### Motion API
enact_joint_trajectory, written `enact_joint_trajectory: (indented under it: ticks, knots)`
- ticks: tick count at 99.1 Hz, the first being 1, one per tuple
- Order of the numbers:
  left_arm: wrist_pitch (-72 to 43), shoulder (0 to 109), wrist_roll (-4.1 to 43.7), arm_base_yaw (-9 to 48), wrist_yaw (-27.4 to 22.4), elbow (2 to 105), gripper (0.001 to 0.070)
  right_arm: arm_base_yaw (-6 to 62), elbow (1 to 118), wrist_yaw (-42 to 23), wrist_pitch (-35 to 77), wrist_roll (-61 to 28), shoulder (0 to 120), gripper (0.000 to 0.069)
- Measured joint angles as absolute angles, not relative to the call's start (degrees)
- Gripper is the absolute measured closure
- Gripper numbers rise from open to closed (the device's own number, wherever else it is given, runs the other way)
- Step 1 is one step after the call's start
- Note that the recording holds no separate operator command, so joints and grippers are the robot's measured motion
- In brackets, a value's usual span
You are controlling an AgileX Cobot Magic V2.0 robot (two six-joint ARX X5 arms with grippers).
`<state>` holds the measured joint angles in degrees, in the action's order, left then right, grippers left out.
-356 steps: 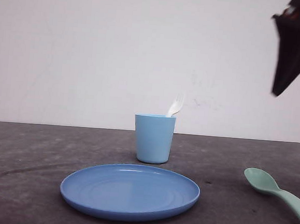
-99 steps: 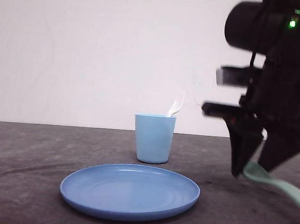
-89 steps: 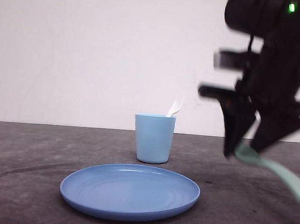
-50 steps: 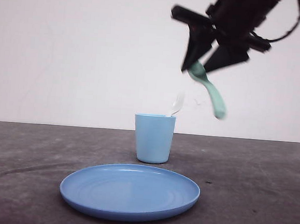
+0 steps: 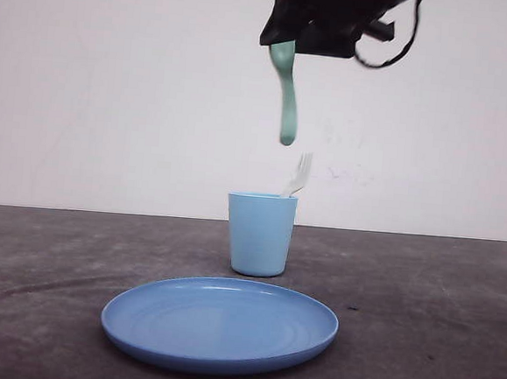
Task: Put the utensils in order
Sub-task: 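Lift the green spoon with the right gripper and lower it into the cup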
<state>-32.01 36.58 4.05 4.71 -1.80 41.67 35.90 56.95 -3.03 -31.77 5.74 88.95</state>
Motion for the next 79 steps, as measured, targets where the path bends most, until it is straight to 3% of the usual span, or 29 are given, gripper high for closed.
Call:
enact_joint_trajectory:
  ticks: [29, 79]
  knots:
    - [-32.0, 36.6, 4.1, 4.7, -1.8, 41.7, 0.0412, 35.9, 56.9, -2.8, -43.1, 4.1, 97.7, 0.0523]
    - [-32.0, 36.6, 4.1, 4.7, -1.8, 41.7, 0.0412, 36.0, 57.0, 1.5, -40.4, -0.3, 104.9, 0.0523]
